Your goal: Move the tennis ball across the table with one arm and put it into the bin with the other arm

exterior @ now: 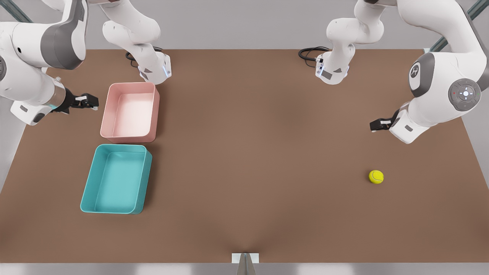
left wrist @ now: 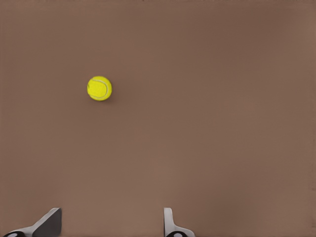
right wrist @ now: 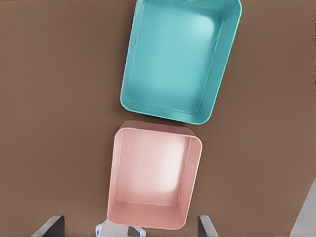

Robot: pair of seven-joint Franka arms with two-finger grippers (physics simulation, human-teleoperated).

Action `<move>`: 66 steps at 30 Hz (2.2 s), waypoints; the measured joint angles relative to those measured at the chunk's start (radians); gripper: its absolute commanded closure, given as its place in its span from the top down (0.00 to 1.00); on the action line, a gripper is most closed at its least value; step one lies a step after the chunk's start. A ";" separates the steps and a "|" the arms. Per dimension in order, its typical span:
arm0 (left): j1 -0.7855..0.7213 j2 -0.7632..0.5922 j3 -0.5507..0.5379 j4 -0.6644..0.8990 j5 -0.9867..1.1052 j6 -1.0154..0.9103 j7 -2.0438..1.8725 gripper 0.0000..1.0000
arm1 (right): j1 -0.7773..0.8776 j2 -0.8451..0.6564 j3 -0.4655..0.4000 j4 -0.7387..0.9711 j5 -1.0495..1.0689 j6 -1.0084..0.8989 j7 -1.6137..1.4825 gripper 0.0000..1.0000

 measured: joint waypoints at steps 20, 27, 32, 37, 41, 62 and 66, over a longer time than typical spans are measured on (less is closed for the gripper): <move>0.355 0.672 0.008 0.139 0.041 0.526 1.048 0.21 | 0.014 0.029 -0.006 -0.054 -0.042 0.087 0.014 1.00; 0.346 0.560 0.009 -0.134 0.137 0.743 1.480 0.21 | -0.032 0.022 -0.009 -0.072 -0.004 0.087 0.002 1.00; 0.342 0.559 0.009 -0.202 0.157 0.862 1.688 0.21 | -0.020 0.022 -0.008 -0.073 0.004 0.085 -0.004 1.00; 0.320 0.561 0.009 -0.223 0.161 0.919 1.831 0.21 | -0.017 0.026 -0.006 -0.073 0.007 0.083 -0.007 1.00; 0.298 0.565 0.009 -0.228 0.162 0.939 1.893 0.21 | -0.016 0.028 -0.006 -0.073 0.008 0.082 -0.008 1.00; -0.037 0.188 0.024 0.271 0.028 0.002 0.698 1.00 | -0.003 0.100 -0.001 -0.031 0.025 0.089 -0.013 1.00; -0.034 0.192 0.023 0.271 0.012 -0.147 0.549 1.00 | 0.222 0.234 0.002 0.078 0.043 0.117 0.039 1.00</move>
